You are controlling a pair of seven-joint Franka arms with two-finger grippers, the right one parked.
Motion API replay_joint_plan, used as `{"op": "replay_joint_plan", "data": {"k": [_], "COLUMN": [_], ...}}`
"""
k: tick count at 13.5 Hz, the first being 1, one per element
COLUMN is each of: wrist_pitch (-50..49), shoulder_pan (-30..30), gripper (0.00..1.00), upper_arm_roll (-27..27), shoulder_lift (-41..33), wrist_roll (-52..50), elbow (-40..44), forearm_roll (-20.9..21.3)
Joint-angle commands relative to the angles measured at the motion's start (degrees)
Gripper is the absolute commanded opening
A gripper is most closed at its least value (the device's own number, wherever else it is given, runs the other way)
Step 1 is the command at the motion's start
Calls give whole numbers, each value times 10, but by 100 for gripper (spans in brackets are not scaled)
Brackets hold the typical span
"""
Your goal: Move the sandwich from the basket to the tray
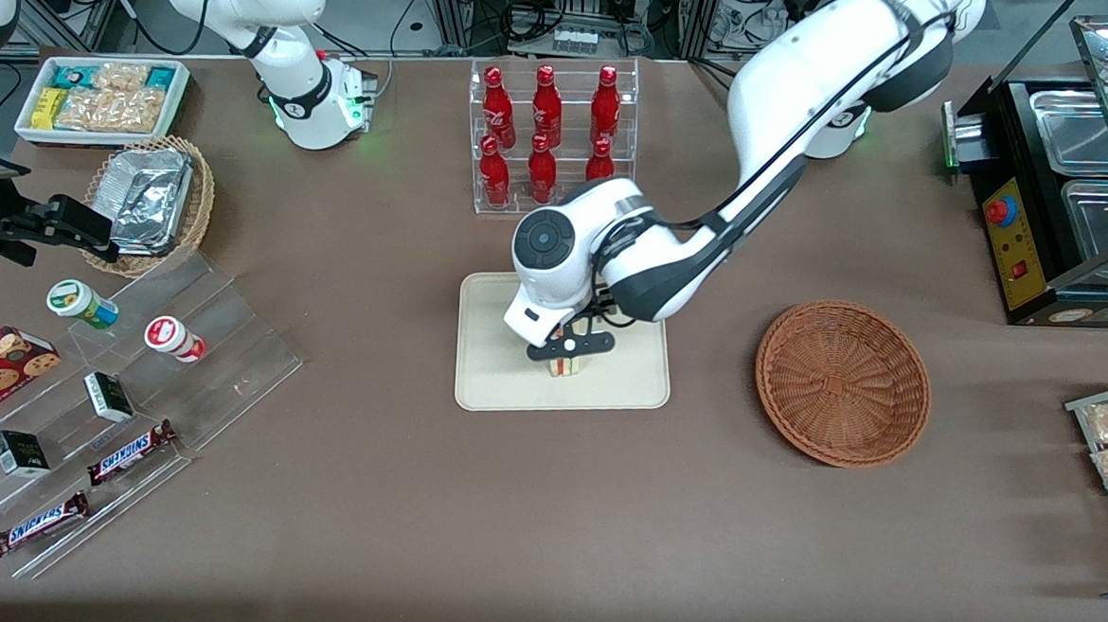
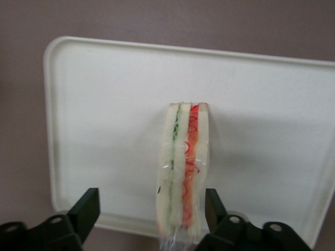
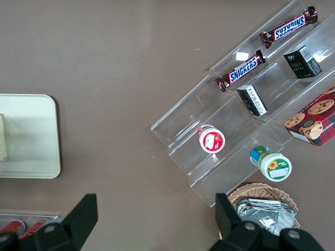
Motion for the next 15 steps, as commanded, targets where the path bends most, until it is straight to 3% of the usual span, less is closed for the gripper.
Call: {"op": "replay_joint_plan", "data": {"k": [1, 5, 8, 15], "wrist_pitch": [-81, -190, -269, -310], "shoulder_pan": [20, 87, 153, 334], "gripper": [100, 100, 100, 100], "upper_arm_roll": [4, 1, 3, 5], "shoulder_lift": [-85, -196, -250, -319], "wrist_roll": [-5, 26, 124, 387], "elbow": [7, -4, -6, -11], "forearm_roll": [-30, -41, -67, -110]}}
